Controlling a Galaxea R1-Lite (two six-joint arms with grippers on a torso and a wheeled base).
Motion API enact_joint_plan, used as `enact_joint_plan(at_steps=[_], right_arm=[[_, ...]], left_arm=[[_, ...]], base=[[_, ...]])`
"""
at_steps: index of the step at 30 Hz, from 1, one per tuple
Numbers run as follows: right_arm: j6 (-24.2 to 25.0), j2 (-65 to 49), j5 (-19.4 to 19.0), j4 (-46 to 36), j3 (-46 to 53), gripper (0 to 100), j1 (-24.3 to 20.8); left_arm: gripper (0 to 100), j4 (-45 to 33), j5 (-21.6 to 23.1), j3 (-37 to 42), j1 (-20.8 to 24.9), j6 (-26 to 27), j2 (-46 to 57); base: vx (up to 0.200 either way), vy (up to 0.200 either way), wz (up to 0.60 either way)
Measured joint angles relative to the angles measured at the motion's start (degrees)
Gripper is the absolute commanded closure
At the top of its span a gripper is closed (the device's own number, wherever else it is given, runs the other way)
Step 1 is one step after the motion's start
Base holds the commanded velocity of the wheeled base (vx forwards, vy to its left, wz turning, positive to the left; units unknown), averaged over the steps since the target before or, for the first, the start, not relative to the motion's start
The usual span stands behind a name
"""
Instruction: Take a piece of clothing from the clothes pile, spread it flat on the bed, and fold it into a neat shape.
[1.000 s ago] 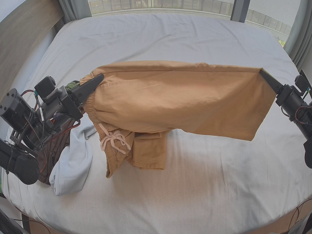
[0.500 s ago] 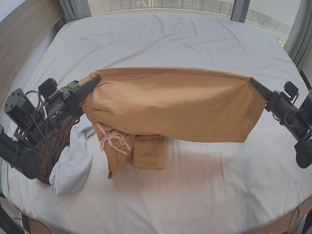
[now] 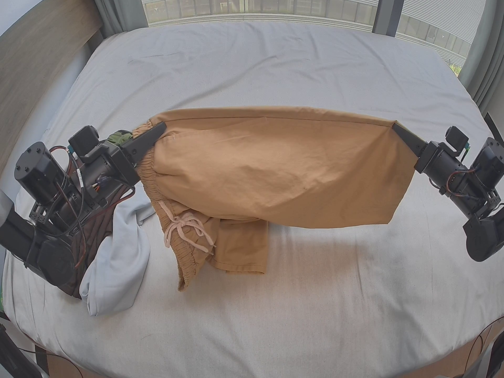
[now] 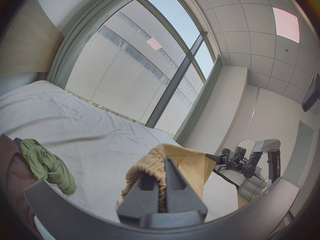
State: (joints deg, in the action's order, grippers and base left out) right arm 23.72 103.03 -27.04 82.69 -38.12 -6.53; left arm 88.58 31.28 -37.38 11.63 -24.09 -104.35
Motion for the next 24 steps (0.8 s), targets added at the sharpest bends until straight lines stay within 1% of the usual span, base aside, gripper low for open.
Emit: enact_joint_plan(at_steps=[6,10,14,24], right_arm=[[0.00,3.91,0.00,0.40,-2.89,100,0.34],[0.00,6.75,0.00,0.57,-5.75,100,0.50],[0.00,8.44,0.00,0.16,-8.63,100,0.54],[0.02,10.97,0.00,-3.67,-16.24,100,0.56]], left_arm=[[100,0.00,-1.83,-1.10,0.52,-0.29,-1.41],[100,0.02,-4.02,-2.89,0.71,-0.27,-3.34],[100,0.00,-5.23,-4.92,0.79,-0.32,-4.99],[100,-0.28,-10.46,-14.56,0.74,-0.43,-9.51]], base=[[0.000,0.000,0.00],[0.000,0.000,0.00],[0.000,0.000,0.00],[0.000,0.000,0.00]])
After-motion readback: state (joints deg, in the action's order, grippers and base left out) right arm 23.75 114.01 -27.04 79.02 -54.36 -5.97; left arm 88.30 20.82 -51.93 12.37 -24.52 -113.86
